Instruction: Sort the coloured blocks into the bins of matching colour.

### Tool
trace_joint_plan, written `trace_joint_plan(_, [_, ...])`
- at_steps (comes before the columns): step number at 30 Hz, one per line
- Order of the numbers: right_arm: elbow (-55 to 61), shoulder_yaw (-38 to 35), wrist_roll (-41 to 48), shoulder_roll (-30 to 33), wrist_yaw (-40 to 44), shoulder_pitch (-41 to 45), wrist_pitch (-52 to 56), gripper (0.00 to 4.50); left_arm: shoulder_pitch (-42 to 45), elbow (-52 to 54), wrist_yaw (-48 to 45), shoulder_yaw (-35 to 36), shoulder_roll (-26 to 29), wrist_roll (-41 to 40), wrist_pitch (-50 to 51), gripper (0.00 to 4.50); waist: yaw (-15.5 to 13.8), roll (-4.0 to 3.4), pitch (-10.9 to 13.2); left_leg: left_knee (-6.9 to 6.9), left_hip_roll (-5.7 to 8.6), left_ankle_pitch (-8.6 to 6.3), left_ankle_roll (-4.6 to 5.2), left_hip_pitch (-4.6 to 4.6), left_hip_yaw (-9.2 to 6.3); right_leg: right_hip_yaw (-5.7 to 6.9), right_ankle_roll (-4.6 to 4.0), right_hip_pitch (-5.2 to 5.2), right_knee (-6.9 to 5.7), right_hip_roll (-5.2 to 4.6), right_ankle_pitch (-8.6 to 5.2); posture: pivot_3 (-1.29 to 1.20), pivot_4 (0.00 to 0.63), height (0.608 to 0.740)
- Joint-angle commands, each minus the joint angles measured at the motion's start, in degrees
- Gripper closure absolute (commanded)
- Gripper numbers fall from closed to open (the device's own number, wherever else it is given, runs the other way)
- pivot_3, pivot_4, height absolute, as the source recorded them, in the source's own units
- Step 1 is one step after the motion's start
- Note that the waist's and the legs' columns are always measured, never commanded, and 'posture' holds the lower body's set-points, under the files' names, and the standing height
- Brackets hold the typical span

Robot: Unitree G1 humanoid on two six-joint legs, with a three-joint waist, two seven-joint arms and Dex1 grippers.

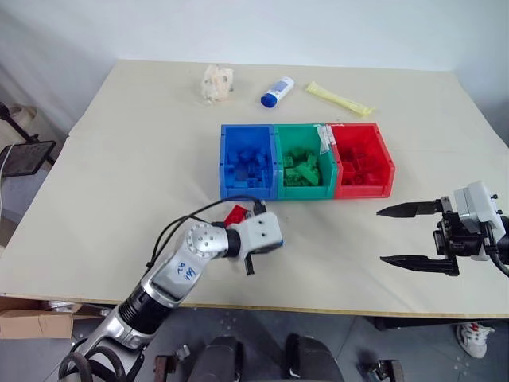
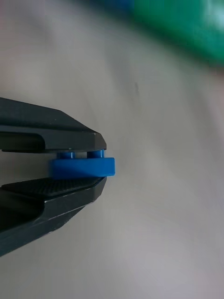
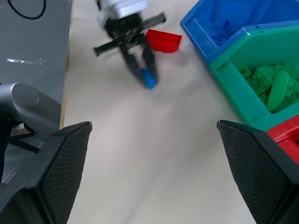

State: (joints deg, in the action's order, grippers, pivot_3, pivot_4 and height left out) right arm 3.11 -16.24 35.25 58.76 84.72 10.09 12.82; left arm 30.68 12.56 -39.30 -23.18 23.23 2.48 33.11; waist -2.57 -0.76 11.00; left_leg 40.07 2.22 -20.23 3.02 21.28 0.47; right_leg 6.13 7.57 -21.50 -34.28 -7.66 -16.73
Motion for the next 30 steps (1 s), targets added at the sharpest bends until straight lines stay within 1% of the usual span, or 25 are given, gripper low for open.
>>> trace_joint_plan(1, [0.53,-2.65,1.33,-1.01,-1.53,0.33,0.19,0.0,4.11,-0.22,2.42,4.85,-1.33,-0.68,0.23,4.16,-0.32,0.0,0.0,0.0,0.01,0.0,0.0,0.0,0.0,0.0,0.0,0.0,0.0,0.0,0.0,0.0,0.15,0.74])
trace_joint_plan(4, [0.05,-2.85,1.14,-2.37,-3.5,1.37,-0.32,0.0,10.57,-7.09,6.26,8.62,-2.09,0.78,-1.43,4.16,-0.49,0.0,0.0,0.0,0.05,0.0,0.01,0.0,0.0,0.05,0.0,0.0,-0.03,0.11,0.0,0.0,0.15,0.74])
trace_joint_plan(8, [-0.39,-2.87,0.86,-3.66,-5.13,2.35,-0.88,0.0,15.93,-14.92,10.99,10.75,-3.47,2.39,-4.51,4.16,-0.46,0.0,0.0,-0.03,0.08,0.01,0.01,0.0,0.01,0.11,0.02,-0.03,-0.08,0.17,0.01,0.0,0.15,0.74])
trace_joint_plan(9, [-0.41,-2.8,0.79,-3.89,-5.36,2.46,-1.01,0.0,17.56,-17.78,12.26,11.05,-3.72,3.1,-5.51,3.43,-0.51,0.0,0.0,-0.03,0.09,0.01,0.02,0.0,0.01,0.15,0.02,-0.03,-0.12,0.17,0.01,0.0,0.15,0.74])
trace_joint_plan(13, [-0.02,-2.9,0.72,-4.46,-6.0,2.19,-1.39,0.0,20.23,-22.62,13.5,11.89,-4.73,3.23,-7.43,2.25,-0.53,0.01,0.0,-0.03,0.12,0.01,0.02,0.02,0.0,0.2,0.04,-0.04,-0.14,0.18,0.02,0.0,0.15,0.74])
trace_joint_plan(17, [-0.02,-3.08,0.61,-4.6,-6.22,2.0,-1.63,0.0,20.38,-23.44,11.98,11.92,-4.41,2.73,-9.07,1.05,-0.51,0.01,0.01,-0.03,0.12,0.01,0.02,0.02,0.0,0.2,0.05,-0.05,-0.15,0.19,0.02,0.0,0.15,0.74])
trace_joint_plan(20, [-0.32,-3.07,0.55,-4.57,-6.16,2.06,-1.92,0.0,19.94,-22.68,10.3,13.48,-4.17,0.7,-9.31,0.08,-0.49,0.01,0.01,-0.03,0.12,0.01,0.02,0.02,0.0,0.19,0.05,-0.05,-0.15,0.19,0.02,0.0,0.15,0.74])
trace_joint_plan(22, [-0.69,-2.86,0.5,-4.53,-6.02,2.24,-2.11,0.0,19.66,-22.31,9.5,14.84,-4.1,-0.68,-9.38,0.03,-0.46,0.01,0.01,-0.03,0.12,0.01,0.02,0.02,0.0,0.19,0.05,-0.05,-0.15,0.18,0.02,0.0,0.15,0.74])
trace_joint_plan(25, [-1.43,-2.14,0.45,-4.46,-5.59,2.93,-2.26,0.0,18.42,-21.93,7.21,16.91,-3.15,-3.08,-12.06,0.03,-0.39,0.01,0.0,-0.03,0.11,0.01,0.02,0.02,0.0,0.19,0.05,-0.05,-0.15,0.18,0.02,0.0,0.15,0.74])
trace_joint_plan(27, [-1.84,-1.77,0.43,-4.4,-5.28,3.38,-2.21,0.0,16.89,-20.32,3.61,18.0,-2.2,-5.81,-12.34,0.03,-0.3,0.01,0.0,-0.03,0.11,0.01,0.02,0.01,0.0,0.19,0.05,-0.06,-0.15,0.18,0.02,0.0,0.15,0.74])
trace_joint_plan(28, [-2.19,-1.55,0.39,-4.33,-5.0,3.71,-2.13,0.0,15.86,-19.23,1.1,18.9,-1.66,-8.31,-10.89,0.03,-0.26,0.01,0.0,-0.03,0.1,0.01,0.02,0.01,0.0,0.19,0.05,-0.06,-0.15,0.18,0.02,0.0,0.15,0.74])
trace_joint_plan(30, [-3.29,-0.96,0.15,-4.07,-4.21,4.63,-2.02,0.0,11.43,-15.64,-7.57,20.55,0.8,-14.86,-11.21,0.03,-0.08,0.0,0.0,-0.03,0.09,0.01,0.02,0.01,0.01,0.19,0.05,-0.07,-0.15,0.18,0.02,0.0,0.15,0.74])
